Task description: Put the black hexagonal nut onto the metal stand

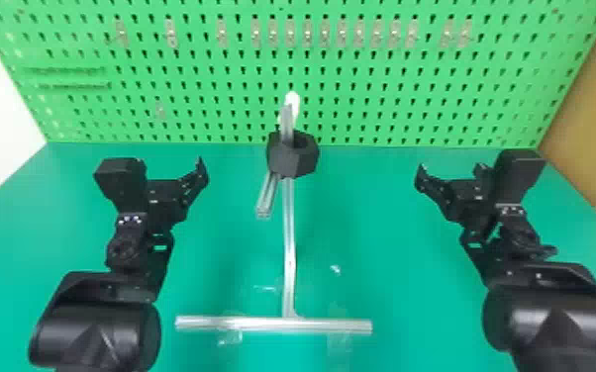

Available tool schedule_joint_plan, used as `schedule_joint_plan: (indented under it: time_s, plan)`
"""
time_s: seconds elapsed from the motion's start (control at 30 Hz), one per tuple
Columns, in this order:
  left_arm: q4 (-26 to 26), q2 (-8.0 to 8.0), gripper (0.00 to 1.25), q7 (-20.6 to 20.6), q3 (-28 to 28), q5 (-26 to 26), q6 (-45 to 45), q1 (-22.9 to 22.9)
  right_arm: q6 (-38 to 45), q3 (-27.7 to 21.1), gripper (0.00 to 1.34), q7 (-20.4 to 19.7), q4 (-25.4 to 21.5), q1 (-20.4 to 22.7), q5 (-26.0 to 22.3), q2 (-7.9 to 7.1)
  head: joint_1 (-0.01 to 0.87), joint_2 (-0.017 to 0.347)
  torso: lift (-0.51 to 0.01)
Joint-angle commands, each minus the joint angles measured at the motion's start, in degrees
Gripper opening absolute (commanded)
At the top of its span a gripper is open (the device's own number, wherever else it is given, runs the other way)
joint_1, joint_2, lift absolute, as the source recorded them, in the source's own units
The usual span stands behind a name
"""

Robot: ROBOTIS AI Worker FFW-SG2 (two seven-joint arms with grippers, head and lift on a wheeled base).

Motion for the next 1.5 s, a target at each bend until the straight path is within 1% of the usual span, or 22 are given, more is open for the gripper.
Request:
schedule_joint_plan:
  time_s: [0.0,0.1,0.23,0.8,1.07,1.47]
  plan:
    - [0.00,0.01,1.08,0.00,-0.09,0.07,0.00,0.00,0.00,-0.10,1.23,0.00,-0.03,0.10,-0.08,0.00,0.693,0.081,-0.001]
    - [0.17,0.01,1.08,0.00,-0.09,0.07,0.00,0.09,0.00,0.08,1.23,-0.09,-0.03,0.10,-0.17,0.00,0.693,0.081,-0.001]
    - [0.35,0.01,1.08,0.00,-0.35,-0.02,0.00,0.09,0.00,0.52,1.23,-0.44,-0.03,0.19,-0.26,-0.35,0.693,0.081,-0.001]
    - [0.61,0.01,1.08,0.00,-0.53,0.33,0.00,0.18,0.09,0.43,1.23,-0.79,-0.03,0.19,-0.87,-0.35,0.693,0.081,-0.001]
    - [0.61,-0.26,1.08,0.00,-0.53,0.33,0.00,0.44,0.26,-0.10,1.22,-1.05,-0.03,0.19,-2.10,-0.26,0.693,0.081,-0.001]
    - [0.61,-0.35,1.08,0.00,-0.62,0.33,0.00,0.27,0.26,-0.27,1.22,-1.05,-0.21,0.28,-2.45,-0.17,0.693,0.081,-0.001]
